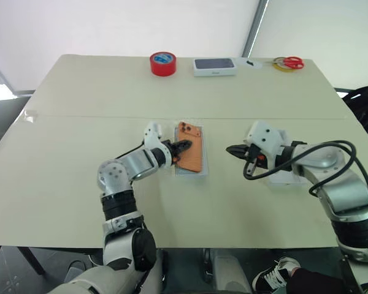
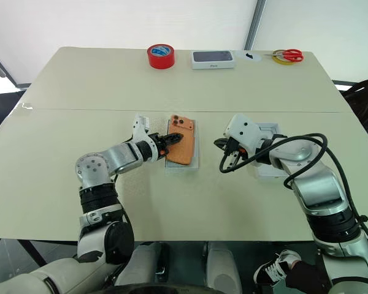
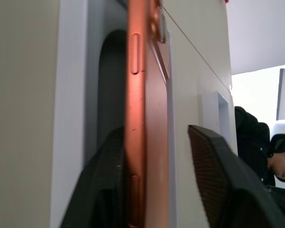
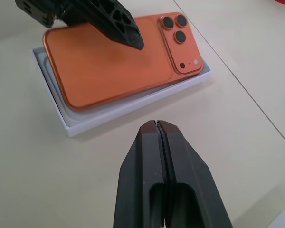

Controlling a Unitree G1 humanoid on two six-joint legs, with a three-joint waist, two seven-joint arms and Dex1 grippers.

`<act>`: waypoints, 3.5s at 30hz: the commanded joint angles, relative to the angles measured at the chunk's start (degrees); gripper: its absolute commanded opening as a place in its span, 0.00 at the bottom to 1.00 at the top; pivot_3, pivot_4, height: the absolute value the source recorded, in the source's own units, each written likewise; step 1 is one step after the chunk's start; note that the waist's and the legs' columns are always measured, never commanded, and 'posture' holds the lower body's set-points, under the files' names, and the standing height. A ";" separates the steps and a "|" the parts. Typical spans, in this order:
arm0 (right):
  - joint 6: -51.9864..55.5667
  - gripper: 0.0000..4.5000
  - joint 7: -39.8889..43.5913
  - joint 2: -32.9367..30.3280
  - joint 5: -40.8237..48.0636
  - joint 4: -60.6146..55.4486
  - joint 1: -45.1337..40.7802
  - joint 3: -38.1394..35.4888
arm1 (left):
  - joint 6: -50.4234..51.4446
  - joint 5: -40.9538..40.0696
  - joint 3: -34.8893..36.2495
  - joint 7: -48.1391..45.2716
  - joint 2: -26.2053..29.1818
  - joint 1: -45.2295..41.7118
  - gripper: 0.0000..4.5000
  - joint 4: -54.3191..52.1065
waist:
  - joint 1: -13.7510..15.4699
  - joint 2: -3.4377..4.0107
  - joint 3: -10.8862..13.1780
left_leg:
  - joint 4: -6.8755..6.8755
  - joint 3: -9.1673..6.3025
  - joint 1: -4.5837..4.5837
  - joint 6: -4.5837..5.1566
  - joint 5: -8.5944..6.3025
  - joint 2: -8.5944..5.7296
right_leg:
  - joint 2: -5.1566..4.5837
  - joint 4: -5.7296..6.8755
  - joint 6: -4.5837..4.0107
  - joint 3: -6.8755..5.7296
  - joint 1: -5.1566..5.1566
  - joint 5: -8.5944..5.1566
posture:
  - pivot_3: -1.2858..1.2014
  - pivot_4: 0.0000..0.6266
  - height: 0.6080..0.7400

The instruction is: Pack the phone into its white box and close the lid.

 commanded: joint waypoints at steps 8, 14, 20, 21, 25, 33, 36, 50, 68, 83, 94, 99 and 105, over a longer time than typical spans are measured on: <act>-1.19 0.00 -0.85 -0.42 0.19 -0.83 -0.39 1.10 | 4.64 -8.23 0.82 0.66 3.59 0.89 0.97 -7.68 | -0.06 0.00 0.00 | -0.01 0.00 0.00 0.00 0.00 0.04 | 0.03 0.01 0.01 0.00 -0.01 0.00 | 0.52 0.24 0.97; 0.59 0.00 -4.31 0.93 -4.17 3.59 -4.23 6.73 | 5.16 -6.73 -2.37 -4.18 16.25 1.17 0.97 -13.81 | -0.25 0.01 0.00 | -0.02 0.01 0.03 -0.01 0.01 0.06 | 0.07 0.07 -0.01 0.00 -0.03 0.00 | 0.52 0.24 0.97; 1.92 0.00 -8.33 3.58 -8.38 9.61 -7.71 11.14 | -0.44 0.09 -10.77 -8.63 24.47 3.78 0.68 -16.42 | -0.06 0.03 -0.01 | 0.00 0.00 0.00 -0.03 0.01 -0.05 | -0.04 0.02 -0.04 0.02 0.01 -0.01 | 0.52 0.24 0.97; 2.05 0.00 -9.17 4.25 -9.47 10.84 -8.57 12.14 | -2.13 3.04 -14.21 -9.78 26.79 4.73 0.57 -16.33 | -0.12 0.03 -0.01 | 0.00 0.04 0.01 -0.02 0.01 -0.07 | -0.08 0.02 -0.04 0.04 0.01 -0.01 | 0.52 0.24 0.97; 3.50 0.00 -11.22 7.97 -11.83 14.01 -11.30 15.22 | -11.90 15.28 -30.30 -16.54 34.37 6.66 0.09 -14.53 | -0.30 0.04 0.00 | -0.09 0.09 0.06 -0.04 0.02 -0.06 | 0.00 0.07 -0.06 0.06 -0.06 -0.02 | 0.52 0.24 0.97; 2.66 0.00 -13.72 13.63 -16.00 18.25 -14.16 19.80 | -19.27 25.30 -41.05 -22.67 30.20 3.36 0.01 -5.18 | -0.04 0.06 -0.01 | -0.04 0.06 0.01 -0.04 0.04 -0.02 | -0.02 0.06 -0.06 0.05 -0.05 -0.01 | 0.52 0.24 0.97; 2.80 0.00 -13.34 14.55 -16.40 18.36 -14.51 20.06 | -19.48 26.73 -42.63 -24.81 27.32 1.94 0.01 -3.84 | -0.08 0.06 -0.01 | -0.04 0.05 0.00 -0.03 0.03 -0.02 | -0.02 0.06 0.06 0.05 -0.05 0.05 | 0.52 0.24 0.97; 10.22 0.00 -5.47 -1.27 -13.73 0.85 -2.48 12.54 | -18.26 29.45 -49.55 -33.77 7.53 -5.49 0.01 4.52 | 1.66 0.07 -0.01 | 0.04 0.03 -0.06 0.23 -0.11 -0.21 | -0.17 -0.05 0.22 0.02 0.06 0.02 | 0.52 0.24 0.97; 11.14 0.00 -4.79 -9.15 -13.20 -0.89 7.32 3.33 | -16.76 32.83 -47.83 -36.63 4.60 -6.27 0.01 6.70 | 1.39 0.09 -0.02 | 0.08 0.06 -0.01 0.33 -0.16 -0.08 | -0.13 -0.02 0.15 -0.01 0.04 -0.11 | 0.52 0.24 0.97; 27.15 0.74 -1.87 -11.19 0.37 5.58 -2.01 -6.81 | -28.69 32.39 -43.92 -47.25 27.02 7.03 0.00 -16.47 | -0.05 0.20 0.01 | 0.07 0.06 0.04 0.28 -0.14 0.05 | -0.04 0.07 0.05 0.02 -0.01 -0.10 | 0.52 0.24 0.97; 32.58 0.74 -7.92 -5.70 1.70 21.74 -12.35 -2.22 | -44.20 31.67 -45.21 -58.79 34.36 14.30 0.00 -22.99 | -0.02 0.25 0.01 | 0.06 0.18 -0.03 0.30 -0.15 -0.09 | -0.19 0.02 0.02 0.13 -0.08 -0.08 | 0.52 0.24 0.97; 34.24 0.74 -10.16 -4.34 0.86 26.71 -15.38 0.84 | -46.12 33.70 -47.03 -59.54 35.24 15.35 0.00 -23.23 | -0.11 0.26 0.01 | 0.07 0.17 -0.01 0.30 -0.15 -0.04 | -0.13 0.06 0.03 0.12 -0.06 -0.08 | 0.52 0.24 0.97; 36.59 0.25 -10.00 -5.16 2.44 26.05 -15.46 2.04 | -46.17 33.71 -46.13 -58.74 34.48 15.04 0.00 -22.04 | -0.08 0.26 0.01 | 0.07 0.18 0.00 0.30 -0.15 -0.04 | -0.12 0.08 0.05 0.12 -0.05 -0.07 | 0.52 0.24 0.97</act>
